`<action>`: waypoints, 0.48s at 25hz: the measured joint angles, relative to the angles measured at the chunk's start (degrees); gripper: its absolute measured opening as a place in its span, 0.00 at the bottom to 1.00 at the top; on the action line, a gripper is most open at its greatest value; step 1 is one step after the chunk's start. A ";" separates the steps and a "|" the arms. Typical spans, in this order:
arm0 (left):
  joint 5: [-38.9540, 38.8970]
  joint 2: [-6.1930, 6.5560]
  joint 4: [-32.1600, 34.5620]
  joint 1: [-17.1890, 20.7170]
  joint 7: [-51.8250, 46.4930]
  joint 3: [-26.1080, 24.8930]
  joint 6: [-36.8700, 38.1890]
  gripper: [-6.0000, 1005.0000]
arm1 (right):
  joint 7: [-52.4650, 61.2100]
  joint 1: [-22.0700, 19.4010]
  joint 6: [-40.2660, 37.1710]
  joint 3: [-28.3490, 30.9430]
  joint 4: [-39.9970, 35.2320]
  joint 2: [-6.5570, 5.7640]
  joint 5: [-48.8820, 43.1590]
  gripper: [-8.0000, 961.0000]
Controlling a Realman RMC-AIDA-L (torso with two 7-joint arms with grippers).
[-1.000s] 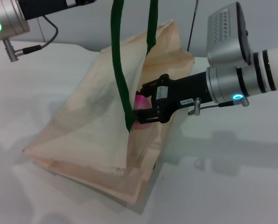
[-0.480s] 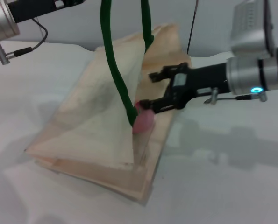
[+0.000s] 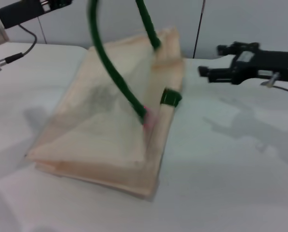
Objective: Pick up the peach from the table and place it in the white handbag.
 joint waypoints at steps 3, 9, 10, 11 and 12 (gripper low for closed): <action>-0.92 -0.14 0.02 0.83 0.03 -0.02 -1.00 0.13 | -0.36 -1.21 -0.09 3.76 -0.02 0.00 -0.02 0.92; -4.16 -0.69 -0.02 3.42 2.47 -0.06 -3.33 0.34 | -2.59 -2.71 -0.92 9.42 0.29 0.15 0.45 0.92; -5.07 -0.94 -0.01 4.01 3.84 -0.08 -3.49 0.38 | -3.19 -2.83 -0.93 10.33 0.43 0.26 0.54 0.92; -5.79 -1.14 -0.01 4.50 4.94 -0.10 -3.61 0.42 | -3.84 -2.90 -0.96 11.33 0.63 0.36 0.61 0.92; -6.60 -1.41 -0.01 4.90 6.13 -0.14 -4.04 0.46 | -4.51 -2.93 -0.99 12.42 1.01 0.41 0.70 0.92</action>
